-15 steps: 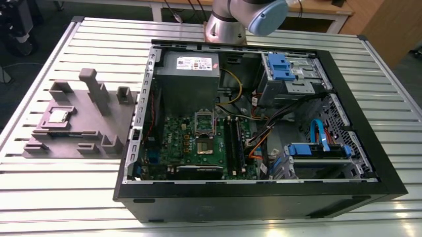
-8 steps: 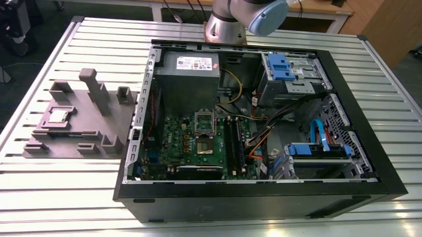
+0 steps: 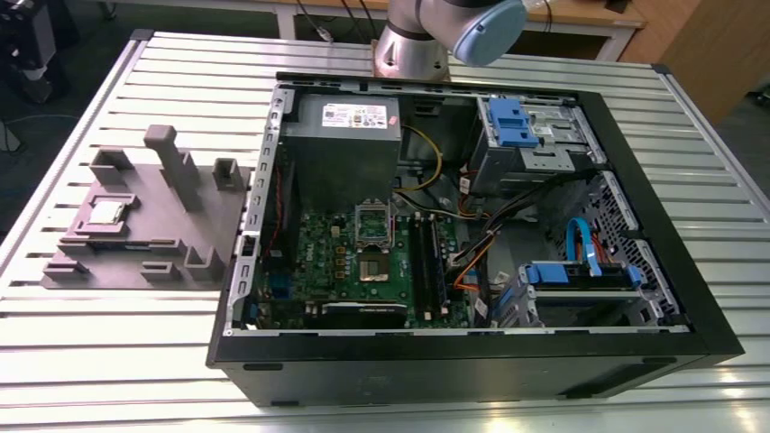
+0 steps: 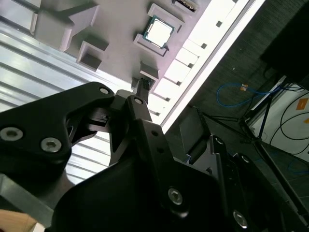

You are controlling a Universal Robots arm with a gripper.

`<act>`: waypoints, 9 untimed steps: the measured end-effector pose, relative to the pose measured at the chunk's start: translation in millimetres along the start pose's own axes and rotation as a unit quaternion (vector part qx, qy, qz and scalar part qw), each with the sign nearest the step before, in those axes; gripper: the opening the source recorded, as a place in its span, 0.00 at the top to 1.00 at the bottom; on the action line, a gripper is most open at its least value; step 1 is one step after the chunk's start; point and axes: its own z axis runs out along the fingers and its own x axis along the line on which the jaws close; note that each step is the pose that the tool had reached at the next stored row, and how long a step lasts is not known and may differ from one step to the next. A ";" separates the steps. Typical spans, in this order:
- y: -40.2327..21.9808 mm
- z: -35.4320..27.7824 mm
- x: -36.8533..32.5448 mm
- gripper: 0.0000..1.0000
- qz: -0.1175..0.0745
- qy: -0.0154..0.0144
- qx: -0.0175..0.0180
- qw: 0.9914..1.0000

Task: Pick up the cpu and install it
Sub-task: 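Pick up the cpu and move it towards the insertion slot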

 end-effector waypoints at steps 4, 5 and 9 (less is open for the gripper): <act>-0.2 2.0 -0.1 0.47 0.000 0.000 -0.001 1.000; -0.3 2.8 -0.2 0.47 0.000 0.000 -0.001 1.000; -0.4 5.2 -0.3 0.47 0.000 0.000 -0.001 1.000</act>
